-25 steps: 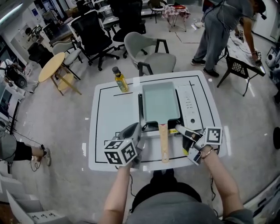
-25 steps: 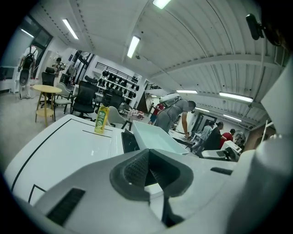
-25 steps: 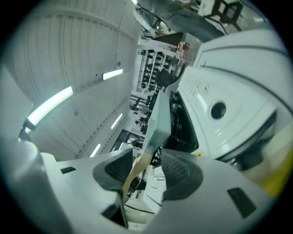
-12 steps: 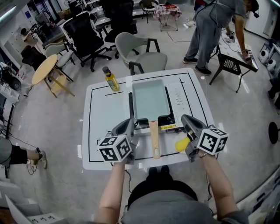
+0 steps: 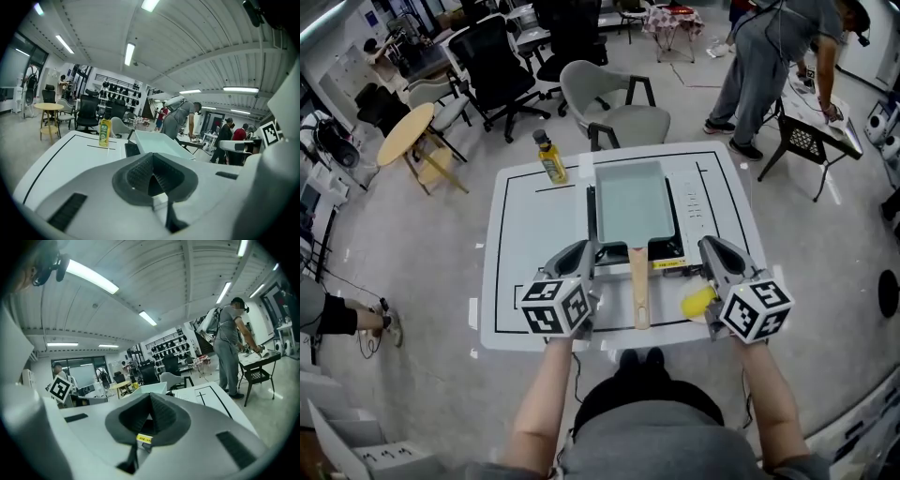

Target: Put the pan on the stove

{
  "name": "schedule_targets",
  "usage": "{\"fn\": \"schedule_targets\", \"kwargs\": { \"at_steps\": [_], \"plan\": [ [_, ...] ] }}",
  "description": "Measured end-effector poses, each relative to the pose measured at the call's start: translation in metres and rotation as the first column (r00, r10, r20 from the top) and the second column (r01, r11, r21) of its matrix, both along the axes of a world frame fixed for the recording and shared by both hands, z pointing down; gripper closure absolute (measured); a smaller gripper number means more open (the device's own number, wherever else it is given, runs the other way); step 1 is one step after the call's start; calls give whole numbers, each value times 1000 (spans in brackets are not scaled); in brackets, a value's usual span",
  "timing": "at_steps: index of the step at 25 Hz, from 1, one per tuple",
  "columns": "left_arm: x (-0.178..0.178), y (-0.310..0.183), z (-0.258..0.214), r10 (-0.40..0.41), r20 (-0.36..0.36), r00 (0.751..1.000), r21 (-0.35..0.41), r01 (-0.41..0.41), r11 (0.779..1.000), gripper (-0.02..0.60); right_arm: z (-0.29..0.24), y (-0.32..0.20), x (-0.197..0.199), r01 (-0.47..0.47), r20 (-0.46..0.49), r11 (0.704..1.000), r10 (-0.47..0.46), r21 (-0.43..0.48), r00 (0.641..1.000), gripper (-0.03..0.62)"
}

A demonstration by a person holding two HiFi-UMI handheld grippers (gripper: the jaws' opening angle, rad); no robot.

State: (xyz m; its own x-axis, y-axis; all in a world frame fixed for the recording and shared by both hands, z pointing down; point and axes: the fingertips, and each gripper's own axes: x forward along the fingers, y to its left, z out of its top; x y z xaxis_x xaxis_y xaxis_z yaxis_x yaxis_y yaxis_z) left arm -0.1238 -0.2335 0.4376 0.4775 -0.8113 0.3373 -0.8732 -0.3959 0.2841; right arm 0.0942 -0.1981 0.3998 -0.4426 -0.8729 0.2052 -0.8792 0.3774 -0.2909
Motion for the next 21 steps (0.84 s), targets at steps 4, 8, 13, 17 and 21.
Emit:
{"fn": "schedule_targets", "kwargs": {
  "at_steps": [4,8,13,17,21],
  "plan": [
    [-1,0,-3,0,4,1000,10,0,1000,575,0,-1,0,-11,-62,999,13,30,998,591],
    [-7,2,-4,-13,7,1000,13,13,1000,575,3,-3,-4,-5,-77,1000,7,26,997,591],
    [-8,4,-4,-8,3,1000,14,8,1000,575,6,-1,-3,-9,-89,1000,10,15,996,591],
    [-10,2,-6,-13,0,1000,22,13,1000,575,5,-2,-5,-7,-97,1000,10,22,995,591],
    [-12,1,-8,-10,6,1000,21,10,1000,575,2,-1,-5,-24,-109,999,27,30,994,591]
  ]
}}
